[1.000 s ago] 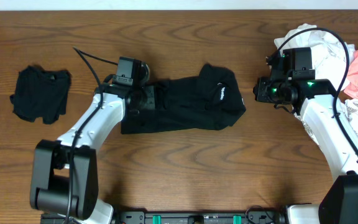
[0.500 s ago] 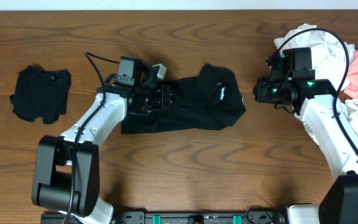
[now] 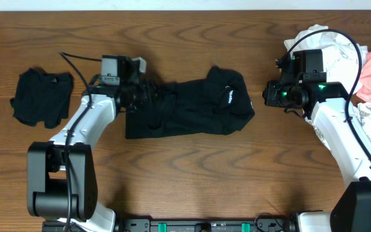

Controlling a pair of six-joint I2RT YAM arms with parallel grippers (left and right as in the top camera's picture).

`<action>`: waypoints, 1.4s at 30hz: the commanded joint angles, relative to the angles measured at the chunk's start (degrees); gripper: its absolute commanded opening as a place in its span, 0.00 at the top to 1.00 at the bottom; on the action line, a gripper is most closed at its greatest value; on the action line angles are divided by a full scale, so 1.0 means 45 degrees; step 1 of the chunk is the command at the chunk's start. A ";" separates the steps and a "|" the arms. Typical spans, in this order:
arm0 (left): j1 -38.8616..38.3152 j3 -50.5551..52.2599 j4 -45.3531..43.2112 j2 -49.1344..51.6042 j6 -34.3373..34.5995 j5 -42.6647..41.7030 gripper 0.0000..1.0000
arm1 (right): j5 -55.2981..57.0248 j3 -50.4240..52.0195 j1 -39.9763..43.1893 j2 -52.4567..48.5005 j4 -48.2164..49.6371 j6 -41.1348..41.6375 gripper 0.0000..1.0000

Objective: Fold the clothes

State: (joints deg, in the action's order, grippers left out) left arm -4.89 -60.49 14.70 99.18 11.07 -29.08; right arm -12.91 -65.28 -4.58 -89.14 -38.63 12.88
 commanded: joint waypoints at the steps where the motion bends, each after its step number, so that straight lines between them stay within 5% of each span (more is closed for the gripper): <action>1: 0.0296 0.0068 -0.0549 0.0034 -0.1035 0.1355 0.52 | 0.0155 -0.0131 0.0097 0.0141 -0.0194 -0.0267 0.83; 10: 0.0321 0.0073 0.0291 0.0102 -0.0865 0.2856 0.52 | 0.0151 -0.0131 0.0097 0.0141 -0.0223 -0.0257 0.83; 22: -0.1069 0.0073 0.1117 0.1297 -0.0826 0.1345 0.52 | 0.0151 -0.0131 0.0097 0.0141 -0.0228 -0.0257 0.83; 31: -0.2079 0.0073 0.1064 0.1535 -0.0772 -0.1715 0.52 | 0.0155 -0.0131 0.0097 0.0141 -0.0209 -0.0257 0.83; 42: -0.1540 0.0019 0.0894 0.1481 -0.0622 -0.0962 0.52 | 0.0155 -0.0131 0.0097 0.0141 -0.0219 -0.0262 0.82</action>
State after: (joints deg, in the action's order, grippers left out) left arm -13.37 -60.47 19.07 105.67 7.90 -34.41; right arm -12.75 -65.28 -4.58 -89.14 -39.62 12.73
